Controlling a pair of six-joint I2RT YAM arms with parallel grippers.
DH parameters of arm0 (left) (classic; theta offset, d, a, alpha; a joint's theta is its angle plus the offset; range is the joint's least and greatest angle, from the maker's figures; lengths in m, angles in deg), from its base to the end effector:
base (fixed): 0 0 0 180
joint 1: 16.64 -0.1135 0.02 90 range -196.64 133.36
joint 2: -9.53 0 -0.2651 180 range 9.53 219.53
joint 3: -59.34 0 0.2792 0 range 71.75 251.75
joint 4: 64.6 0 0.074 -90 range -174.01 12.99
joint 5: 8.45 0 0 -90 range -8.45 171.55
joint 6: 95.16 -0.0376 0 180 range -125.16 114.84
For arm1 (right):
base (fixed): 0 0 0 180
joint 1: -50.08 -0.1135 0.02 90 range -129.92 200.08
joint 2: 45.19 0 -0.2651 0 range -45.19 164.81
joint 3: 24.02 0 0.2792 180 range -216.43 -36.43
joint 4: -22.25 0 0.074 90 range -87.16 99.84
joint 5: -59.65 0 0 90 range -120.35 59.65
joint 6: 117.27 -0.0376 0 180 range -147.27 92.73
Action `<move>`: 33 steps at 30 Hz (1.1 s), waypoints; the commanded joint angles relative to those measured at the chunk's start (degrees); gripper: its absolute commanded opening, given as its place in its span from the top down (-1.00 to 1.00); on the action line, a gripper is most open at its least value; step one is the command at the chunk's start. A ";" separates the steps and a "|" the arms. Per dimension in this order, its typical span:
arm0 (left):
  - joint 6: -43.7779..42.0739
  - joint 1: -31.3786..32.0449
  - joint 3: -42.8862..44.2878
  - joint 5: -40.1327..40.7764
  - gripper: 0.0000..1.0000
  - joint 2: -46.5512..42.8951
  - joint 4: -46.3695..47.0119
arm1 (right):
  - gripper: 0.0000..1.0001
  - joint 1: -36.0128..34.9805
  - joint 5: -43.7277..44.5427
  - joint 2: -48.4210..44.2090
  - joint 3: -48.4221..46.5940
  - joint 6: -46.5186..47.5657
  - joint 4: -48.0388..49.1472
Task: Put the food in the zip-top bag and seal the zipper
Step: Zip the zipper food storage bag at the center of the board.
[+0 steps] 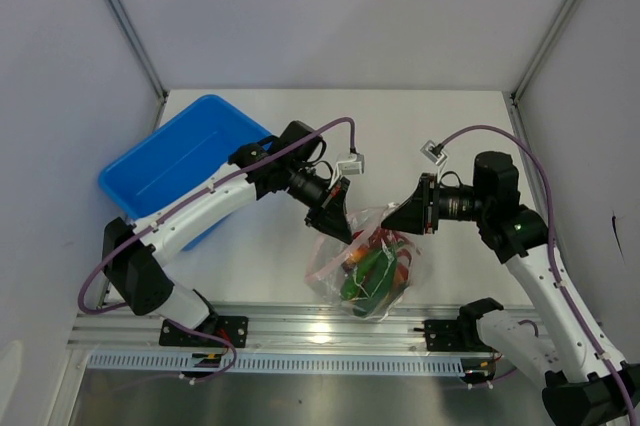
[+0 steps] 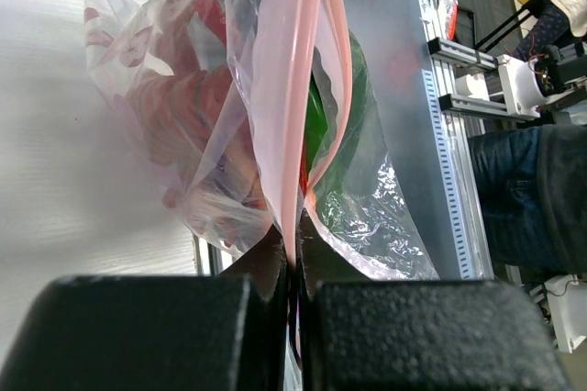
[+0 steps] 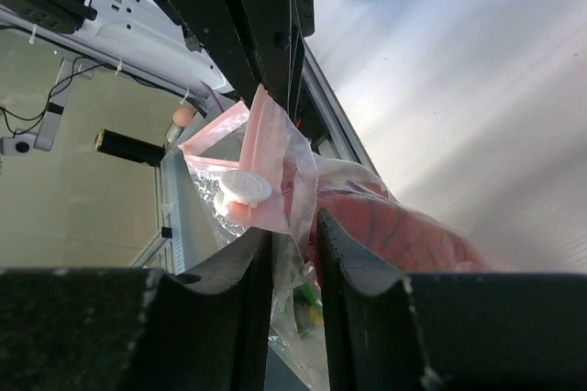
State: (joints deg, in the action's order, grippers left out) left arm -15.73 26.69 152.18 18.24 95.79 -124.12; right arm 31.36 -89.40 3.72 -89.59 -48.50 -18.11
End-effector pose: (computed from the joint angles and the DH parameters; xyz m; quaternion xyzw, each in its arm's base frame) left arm 0.2205 -0.2542 0.3375 0.5145 0.6439 -0.5537 0.1192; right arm 0.1778 0.0943 0.3558 -0.2535 0.7342 0.5503 0.3063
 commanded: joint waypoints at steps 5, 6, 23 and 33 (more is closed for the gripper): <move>-0.42 -0.26 -0.71 -3.49 0.99 -1.00 1.41 | 0.60 1.23 -2.30 1.19 -2.47 -0.83 3.95; -0.24 -0.26 -0.62 -3.66 0.99 -0.92 1.50 | 0.65 1.23 -2.48 1.19 -2.47 -1.09 4.12; 7.13 -0.09 7.45 13.28 -0.99 -7.25 7.83 | 1.00 -1.49 2.00 6.99 -12.39 -2.93 -1.76; 10.04 4.91 21.78 37.10 -0.99 -1.98 5.01 | 1.00 -8.52 13.34 9.63 -17.58 -7.50 -6.94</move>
State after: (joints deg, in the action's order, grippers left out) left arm -7.14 29.71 169.84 45.54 92.09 -118.30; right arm 24.24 -79.96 13.07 -102.99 -53.73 -23.74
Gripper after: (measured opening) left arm 0.994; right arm 0.006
